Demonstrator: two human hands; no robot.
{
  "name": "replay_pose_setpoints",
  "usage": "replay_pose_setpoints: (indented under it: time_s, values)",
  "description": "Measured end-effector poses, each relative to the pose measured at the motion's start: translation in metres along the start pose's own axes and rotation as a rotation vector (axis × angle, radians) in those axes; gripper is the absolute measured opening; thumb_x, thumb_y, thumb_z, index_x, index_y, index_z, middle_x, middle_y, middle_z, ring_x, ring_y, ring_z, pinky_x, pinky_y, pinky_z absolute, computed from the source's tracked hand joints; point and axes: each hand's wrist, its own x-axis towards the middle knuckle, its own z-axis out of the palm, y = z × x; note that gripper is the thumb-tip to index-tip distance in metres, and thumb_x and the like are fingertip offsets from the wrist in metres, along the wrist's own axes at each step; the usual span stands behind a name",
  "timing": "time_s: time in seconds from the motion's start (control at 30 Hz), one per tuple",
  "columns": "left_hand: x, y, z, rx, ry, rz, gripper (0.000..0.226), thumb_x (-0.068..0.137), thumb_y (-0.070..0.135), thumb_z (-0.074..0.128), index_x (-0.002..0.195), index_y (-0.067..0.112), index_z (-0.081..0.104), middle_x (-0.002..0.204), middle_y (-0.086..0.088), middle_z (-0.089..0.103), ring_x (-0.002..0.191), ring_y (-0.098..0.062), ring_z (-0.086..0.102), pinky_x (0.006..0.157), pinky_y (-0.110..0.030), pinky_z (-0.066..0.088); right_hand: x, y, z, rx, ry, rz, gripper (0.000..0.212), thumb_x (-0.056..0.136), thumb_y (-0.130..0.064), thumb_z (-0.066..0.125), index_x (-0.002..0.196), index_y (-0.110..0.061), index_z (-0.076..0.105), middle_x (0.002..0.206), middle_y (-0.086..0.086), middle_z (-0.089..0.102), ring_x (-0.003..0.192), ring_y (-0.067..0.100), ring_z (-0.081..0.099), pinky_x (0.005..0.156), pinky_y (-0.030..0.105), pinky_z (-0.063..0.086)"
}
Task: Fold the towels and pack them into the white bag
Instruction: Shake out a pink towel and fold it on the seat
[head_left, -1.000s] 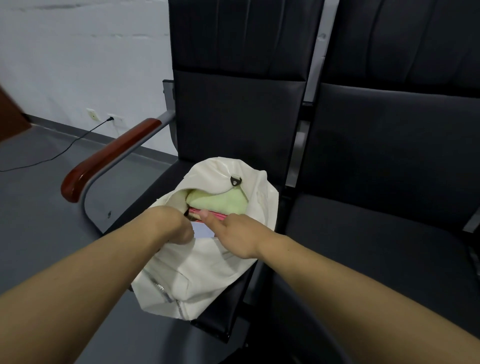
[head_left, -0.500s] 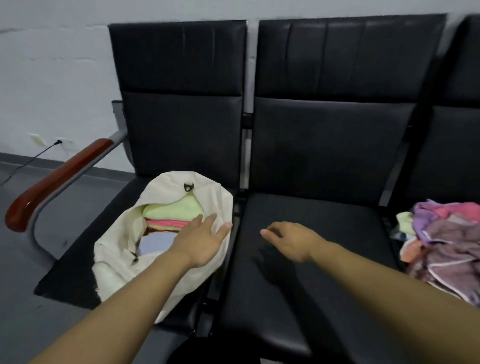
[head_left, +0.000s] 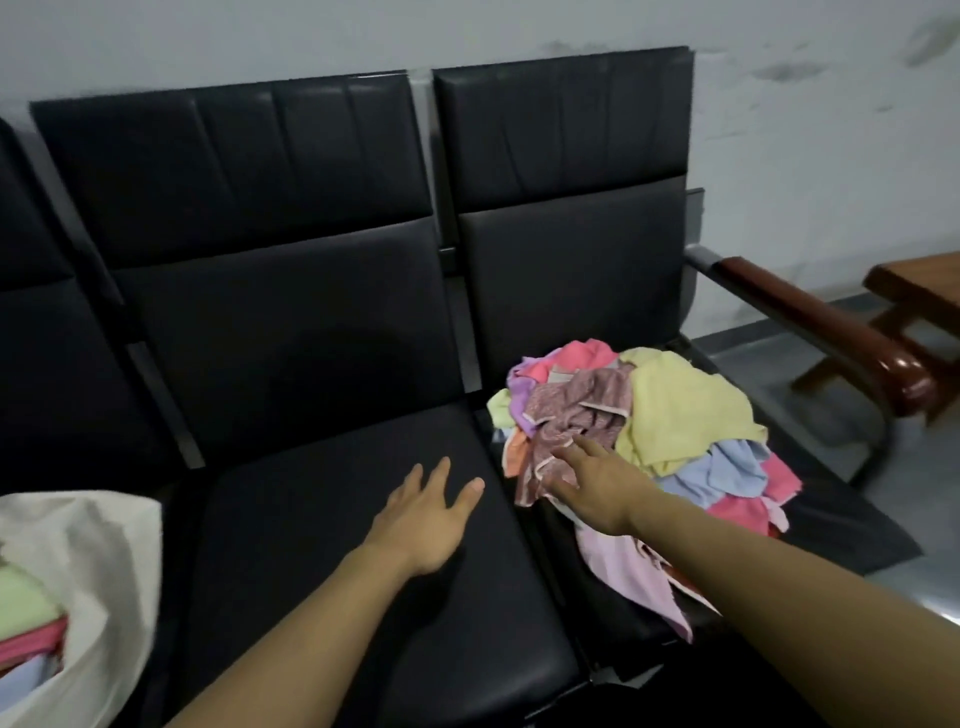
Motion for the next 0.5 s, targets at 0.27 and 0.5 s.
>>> replay_pose_setpoints:
  time_s: [0.27,0.5]
  values:
    - [0.090,0.094,0.057,-0.041,-0.014,0.184,0.076,0.098,0.071,0.030,0.161,0.043,-0.002,0.170,0.001,0.008,0.154,-0.030,0.018,0.123,-0.046,0.021,0.039,0.098,-0.029,0.165,0.093,0.150,0.058,0.102,-0.051,0.043,0.151,-0.020,0.038,0.154,0.014,0.036,0.134,0.036,0.045,0.112,0.040,0.036]
    - [0.164,0.135,0.076,-0.119,0.160,0.370,0.058,0.104,0.025,0.050,0.158,0.026,0.028,0.157,-0.002,0.040,0.140,-0.023,0.045,0.114,-0.038,0.039,0.078,0.112,-0.036,0.161,0.135,-0.065,0.037,0.105,-0.038,0.045,0.125,-0.020,0.071,0.142,0.009,0.050,0.137,0.021,0.037,0.110,0.030,0.030]
